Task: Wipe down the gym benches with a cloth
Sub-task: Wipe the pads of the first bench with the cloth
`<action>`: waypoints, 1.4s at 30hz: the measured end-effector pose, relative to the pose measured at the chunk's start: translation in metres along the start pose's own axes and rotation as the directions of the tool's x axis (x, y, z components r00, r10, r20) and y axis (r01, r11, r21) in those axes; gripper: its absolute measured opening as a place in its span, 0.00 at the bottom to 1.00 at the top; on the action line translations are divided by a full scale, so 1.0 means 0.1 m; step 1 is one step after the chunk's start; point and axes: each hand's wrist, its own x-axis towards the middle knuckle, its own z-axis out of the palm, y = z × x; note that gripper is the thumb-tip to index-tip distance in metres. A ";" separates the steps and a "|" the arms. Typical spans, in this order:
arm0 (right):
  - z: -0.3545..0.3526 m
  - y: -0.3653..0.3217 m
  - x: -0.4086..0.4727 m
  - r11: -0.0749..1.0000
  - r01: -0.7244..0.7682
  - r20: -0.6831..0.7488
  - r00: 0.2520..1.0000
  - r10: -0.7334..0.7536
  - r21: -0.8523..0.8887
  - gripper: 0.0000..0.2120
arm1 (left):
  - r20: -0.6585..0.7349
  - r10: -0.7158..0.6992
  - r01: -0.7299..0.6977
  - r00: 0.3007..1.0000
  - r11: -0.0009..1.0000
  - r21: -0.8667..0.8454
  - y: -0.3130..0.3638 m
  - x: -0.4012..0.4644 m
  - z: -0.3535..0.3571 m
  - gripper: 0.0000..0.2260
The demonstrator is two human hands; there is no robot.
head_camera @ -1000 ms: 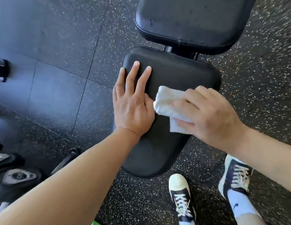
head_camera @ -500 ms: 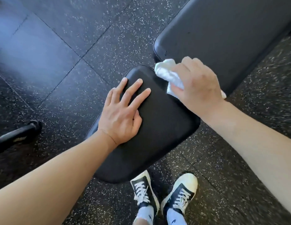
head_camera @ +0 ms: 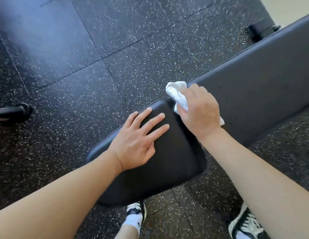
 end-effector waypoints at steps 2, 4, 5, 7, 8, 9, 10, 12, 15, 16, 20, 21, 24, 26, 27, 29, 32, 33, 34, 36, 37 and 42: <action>0.03 0.03 -0.01 0.999 0.012 -0.008 1.000 -0.012 0.038 0.15 | 0.028 -0.045 0.046 0.999 0.999 -0.018 0.07 0.05 -0.09 0.25; 0.03 0.06 0.00 0.996 0.033 -0.023 0.999 -0.031 0.081 0.12 | 0.014 -0.160 0.161 0.987 0.984 -0.071 0.21 0.19 -0.20 0.21; 0.03 0.08 0.00 0.992 0.052 -0.022 0.999 -0.049 0.112 0.11 | 0.001 -0.240 0.239 0.971 0.965 -0.108 0.31 0.27 -0.24 0.18; 0.01 0.13 -0.05 0.985 0.106 -0.020 0.994 -0.104 0.136 0.09 | -0.023 -0.425 0.413 0.905 0.890 -0.192 0.46 0.44 -0.26 0.17; -0.01 0.19 -0.11 0.981 0.140 -0.016 0.990 -0.139 0.135 0.08 | -0.033 -0.517 0.497 0.855 0.837 -0.229 0.52 0.52 -0.26 0.18; -0.05 0.27 -0.18 0.975 0.166 -0.004 0.986 -0.167 0.145 0.07 | -0.043 -0.588 0.560 0.808 0.788 -0.255 0.58 0.60 -0.24 0.18; -0.10 0.39 -0.29 0.970 0.183 0.012 0.982 -0.188 0.163 0.06 | -0.055 -0.628 0.595 0.776 0.758 -0.266 0.65 0.70 -0.21 0.18; -0.25 0.73 -0.57 0.958 0.202 0.041 0.976 -0.214 0.203 0.06 | -0.070 -0.655 0.627 0.752 0.744 -0.231 0.84 0.91 -0.10 0.19; -0.47 1.32 -1.11 0.946 0.180 0.098 0.972 -0.213 0.271 0.12 | -0.066 -0.689 0.677 0.722 0.723 -0.137 1.12 1.11 0.10 0.18; -0.53 1.47 -1.26 0.938 0.166 0.128 0.969 -0.213 0.305 0.14 | -0.067 -0.698 0.691 0.713 0.715 -0.107 1.16 1.13 0.14 0.18; -0.49 1.62 -1.36 0.922 0.196 0.144 0.956 -0.255 0.334 0.15 | -0.093 -0.691 0.692 0.717 0.721 -0.032 1.15 1.12 0.23 0.18; -0.45 1.55 -1.28 0.919 0.209 0.101 0.962 -0.255 0.333 0.14 | -0.102 -0.687 0.688 0.719 0.725 -0.027 1.15 1.11 0.24 0.17; -0.30 1.30 -0.99 0.922 0.207 0.000 0.976 -0.219 0.329 0.09 | -0.117 -0.688 0.692 0.716 0.722 -0.008 1.15 1.14 0.26 0.17; -0.21 1.12 -0.77 0.927 0.178 -0.021 0.983 -0.181 0.330 0.07 | -0.124 -0.689 0.694 0.715 0.720 0.001 1.14 1.13 0.29 0.16; -0.18 1.03 -0.65 0.928 0.163 -0.027 0.986 -0.163 0.335 0.07 | -0.128 -0.687 0.693 0.716 0.721 0.007 1.13 1.12 0.30 0.15; -0.14 0.90 -0.35 0.927 0.162 -0.044 0.987 -0.156 0.339 0.07 | -0.133 -0.682 0.689 0.719 0.724 0.017 1.13 1.12 0.31 0.14; -0.09 0.96 0.07 0.933 0.152 -0.068 0.988 -0.137 0.326 0.07 | -0.145 -0.686 0.695 0.713 0.719 0.013 1.14 1.14 0.30 0.15; -0.08 1.06 0.17 0.939 0.113 -0.074 0.993 -0.094 0.326 0.08 | -0.155 -0.687 0.696 0.710 0.718 0.009 1.14 1.15 0.31 0.17; -0.08 1.18 0.24 0.944 0.054 -0.069 0.997 -0.033 0.326 0.09 | -0.165 -0.686 0.696 0.708 0.718 0.003 1.15 1.14 0.30 0.19; -0.07 1.40 0.32 0.949 -0.084 -0.038 0.994 0.100 0.304 0.11 | -0.180 -0.689 0.699 0.702 0.715 -0.010 1.15 1.14 0.31 0.22; -0.06 1.44 0.34 0.946 -0.136 -0.023 0.989 0.149 0.293 0.12 | -0.184 -0.694 0.704 0.696 0.710 -0.013 1.14 1.14 0.31 0.23; -0.06 0.87 0.22 0.952 -0.064 -0.008 0.998 0.069 0.299 0.11 | -0.174 -0.696 0.705 0.697 0.709 -0.014 1.12 1.15 0.33 0.24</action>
